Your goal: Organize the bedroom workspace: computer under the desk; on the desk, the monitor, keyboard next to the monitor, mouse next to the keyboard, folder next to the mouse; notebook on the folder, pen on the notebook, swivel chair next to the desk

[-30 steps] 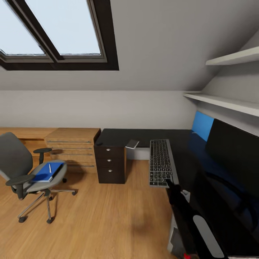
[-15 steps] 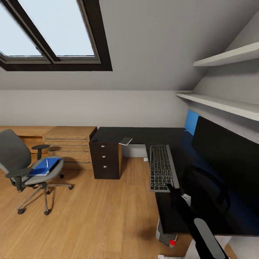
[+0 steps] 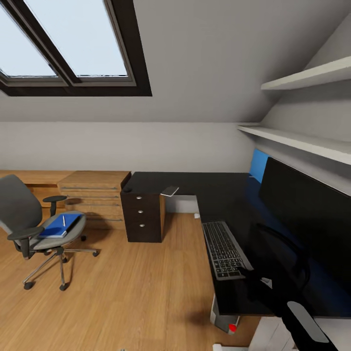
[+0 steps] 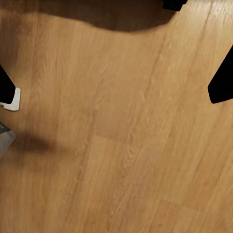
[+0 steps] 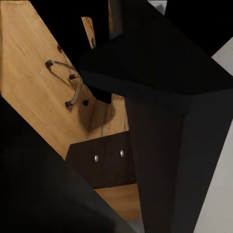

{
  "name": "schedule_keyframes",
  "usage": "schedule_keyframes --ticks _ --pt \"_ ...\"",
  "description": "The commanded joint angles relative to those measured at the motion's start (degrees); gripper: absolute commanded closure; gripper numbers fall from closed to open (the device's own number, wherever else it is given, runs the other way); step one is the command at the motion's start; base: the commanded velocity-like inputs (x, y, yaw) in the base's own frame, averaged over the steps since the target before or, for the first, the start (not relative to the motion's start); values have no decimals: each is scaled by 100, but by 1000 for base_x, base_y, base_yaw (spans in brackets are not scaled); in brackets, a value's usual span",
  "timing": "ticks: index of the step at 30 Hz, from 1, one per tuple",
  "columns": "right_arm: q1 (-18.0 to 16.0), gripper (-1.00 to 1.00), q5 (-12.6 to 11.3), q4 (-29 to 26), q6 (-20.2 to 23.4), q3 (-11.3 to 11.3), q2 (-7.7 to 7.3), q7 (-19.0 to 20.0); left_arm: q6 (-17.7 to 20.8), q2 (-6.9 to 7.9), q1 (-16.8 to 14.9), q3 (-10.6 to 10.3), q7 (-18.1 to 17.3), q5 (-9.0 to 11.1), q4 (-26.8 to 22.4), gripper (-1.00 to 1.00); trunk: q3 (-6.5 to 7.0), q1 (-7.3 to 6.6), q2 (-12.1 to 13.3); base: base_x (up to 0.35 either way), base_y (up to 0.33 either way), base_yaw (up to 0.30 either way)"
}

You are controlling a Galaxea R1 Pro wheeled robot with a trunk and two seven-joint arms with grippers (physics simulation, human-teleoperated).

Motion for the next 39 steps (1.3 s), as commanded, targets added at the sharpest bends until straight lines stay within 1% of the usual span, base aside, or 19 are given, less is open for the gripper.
schedule_keyframes --ticks 1,6,15,23,33,35,39 --pt "-34 100 -32 56 76 -17 -6 19 -17 8 -3 -31 45 54 -11 -100 -7 1 -6 0 0 0" --pt "-146 100 -61 252 232 -17 -26 26 -3 8 -3 -40 52 54 -11 -100 -7 1 -6 0 -38 0" --pt "-150 100 -63 266 214 -102 -23 37 -2 8 -3 -46 52 54 -11 -100 -7 1 -6 0 -283 0" --pt "-150 100 -63 270 192 -113 -8 40 -10 7 -3 -51 52 54 -9 -100 -7 1 -6 0 -265 0" --pt "-150 100 -54 273 164 -181 14 32 -20 3 -3 -52 53 54 -11 -100 -7 1 -6 0 -25 0" --pt "-150 100 -53 269 148 -230 23 32 -20 1 -3 -55 55 54 -11 -100 -7 1 -6 0 -1 0" --pt "-150 100 -47 269 -61 -275 99 25 -20 0 -3 -60 53 54 -11 -100 -7 1 -6 0 0 0"
